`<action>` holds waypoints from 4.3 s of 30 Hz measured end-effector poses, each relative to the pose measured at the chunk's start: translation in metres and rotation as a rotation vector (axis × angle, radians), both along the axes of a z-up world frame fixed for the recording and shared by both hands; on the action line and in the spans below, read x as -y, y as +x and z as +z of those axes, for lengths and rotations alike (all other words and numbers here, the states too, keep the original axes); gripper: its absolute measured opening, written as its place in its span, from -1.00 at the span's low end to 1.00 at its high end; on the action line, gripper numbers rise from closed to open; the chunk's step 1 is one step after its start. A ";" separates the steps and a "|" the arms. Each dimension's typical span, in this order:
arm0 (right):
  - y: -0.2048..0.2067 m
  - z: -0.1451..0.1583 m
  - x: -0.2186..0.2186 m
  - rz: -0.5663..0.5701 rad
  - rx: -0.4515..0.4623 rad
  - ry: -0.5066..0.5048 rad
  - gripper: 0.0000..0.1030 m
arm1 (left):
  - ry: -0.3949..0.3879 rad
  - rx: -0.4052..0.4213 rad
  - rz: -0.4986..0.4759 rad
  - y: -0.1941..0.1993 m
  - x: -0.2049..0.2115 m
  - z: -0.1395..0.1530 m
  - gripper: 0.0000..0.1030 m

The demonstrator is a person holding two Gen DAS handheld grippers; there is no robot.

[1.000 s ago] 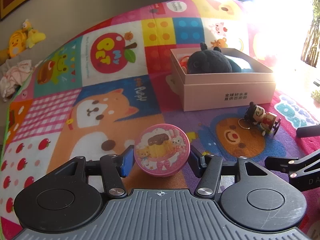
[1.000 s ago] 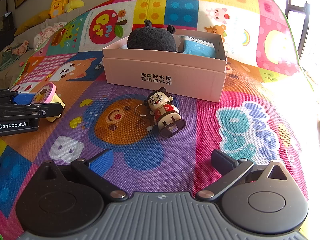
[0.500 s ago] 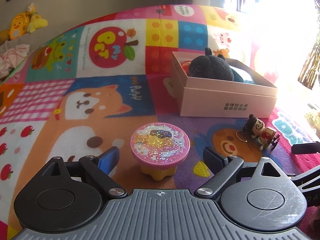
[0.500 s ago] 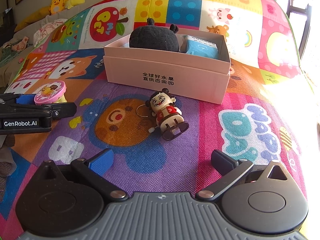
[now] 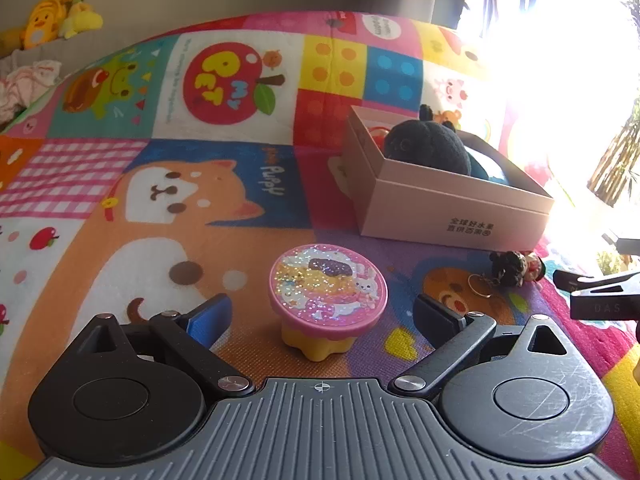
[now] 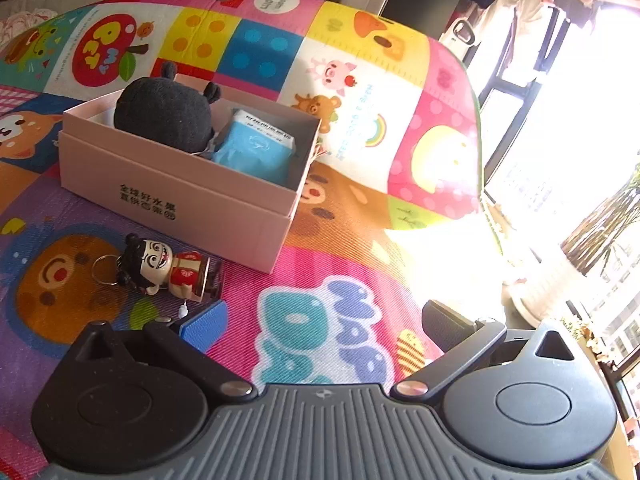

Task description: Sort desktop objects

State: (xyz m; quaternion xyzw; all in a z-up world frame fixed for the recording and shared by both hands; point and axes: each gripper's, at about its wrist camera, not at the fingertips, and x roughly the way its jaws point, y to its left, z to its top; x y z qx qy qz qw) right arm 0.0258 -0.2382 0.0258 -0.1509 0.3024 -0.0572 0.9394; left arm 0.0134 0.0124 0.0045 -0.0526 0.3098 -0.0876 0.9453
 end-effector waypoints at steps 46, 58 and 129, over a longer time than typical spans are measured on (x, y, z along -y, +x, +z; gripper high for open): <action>-0.048 0.102 0.030 0.299 0.057 0.358 0.28 | 0.127 0.223 -0.172 0.021 0.055 0.092 0.18; -0.026 0.106 0.052 0.244 0.091 0.385 0.28 | 0.104 0.217 -0.291 0.167 0.144 0.107 0.45; -0.017 -0.025 -0.014 0.046 -0.146 0.282 1.00 | 0.212 0.006 0.001 0.014 0.040 -0.006 1.00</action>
